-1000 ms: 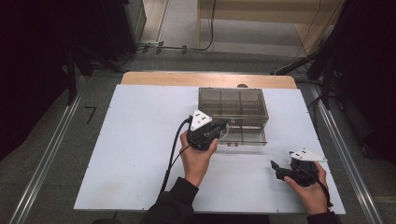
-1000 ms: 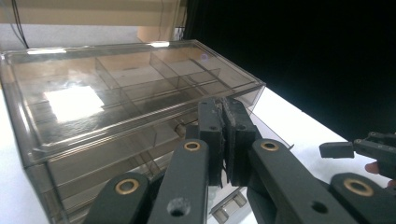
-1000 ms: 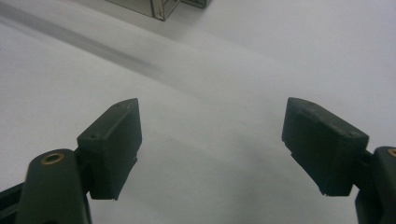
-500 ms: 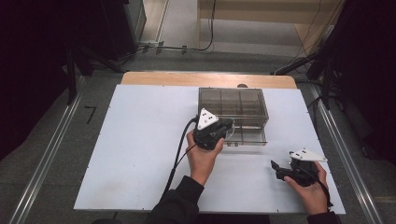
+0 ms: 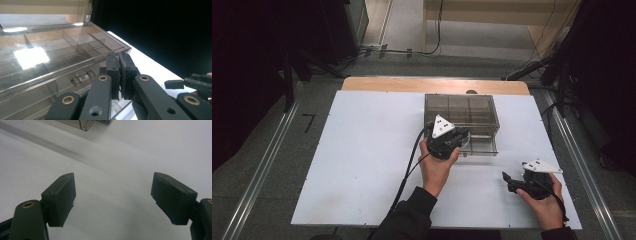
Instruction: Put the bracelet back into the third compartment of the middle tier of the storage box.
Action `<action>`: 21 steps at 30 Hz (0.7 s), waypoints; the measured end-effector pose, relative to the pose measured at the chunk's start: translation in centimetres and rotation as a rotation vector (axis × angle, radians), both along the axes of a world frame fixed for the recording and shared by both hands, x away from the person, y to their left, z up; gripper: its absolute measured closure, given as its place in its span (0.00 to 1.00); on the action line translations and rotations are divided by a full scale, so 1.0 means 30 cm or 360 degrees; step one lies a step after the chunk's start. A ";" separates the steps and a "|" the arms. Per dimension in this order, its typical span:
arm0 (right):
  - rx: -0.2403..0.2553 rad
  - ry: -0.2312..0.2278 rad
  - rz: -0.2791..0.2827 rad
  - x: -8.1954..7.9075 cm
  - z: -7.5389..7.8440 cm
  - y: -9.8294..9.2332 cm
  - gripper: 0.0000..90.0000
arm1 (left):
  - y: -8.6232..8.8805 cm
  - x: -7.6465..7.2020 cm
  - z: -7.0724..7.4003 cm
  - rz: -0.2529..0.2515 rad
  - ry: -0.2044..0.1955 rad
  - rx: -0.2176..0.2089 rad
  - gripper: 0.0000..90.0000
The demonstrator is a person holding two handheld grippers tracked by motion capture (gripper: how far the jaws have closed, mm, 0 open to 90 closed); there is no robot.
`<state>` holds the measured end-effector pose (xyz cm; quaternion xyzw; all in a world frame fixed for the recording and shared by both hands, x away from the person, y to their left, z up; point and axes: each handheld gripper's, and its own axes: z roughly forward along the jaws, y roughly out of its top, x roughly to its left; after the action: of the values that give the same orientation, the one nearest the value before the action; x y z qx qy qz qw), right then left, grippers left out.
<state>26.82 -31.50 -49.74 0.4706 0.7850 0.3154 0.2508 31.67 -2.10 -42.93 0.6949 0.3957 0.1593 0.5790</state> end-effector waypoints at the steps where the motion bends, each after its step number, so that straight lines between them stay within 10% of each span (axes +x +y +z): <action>1: -0.0001 0.0001 0.0002 0.000 0.000 0.000 0.20 | -0.005 0.001 0.000 -0.0002 0.0002 -0.0003 0.98; 21: 0.0001 0.0019 -0.0003 0.005 -0.004 0.002 0.20 | -0.088 0.035 -0.010 -0.0059 0.0008 -0.0023 0.98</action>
<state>26.97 -31.44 -49.86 0.4733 0.7859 0.3125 0.2462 32.72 -4.75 -43.23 0.6983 0.3852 0.1441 0.5859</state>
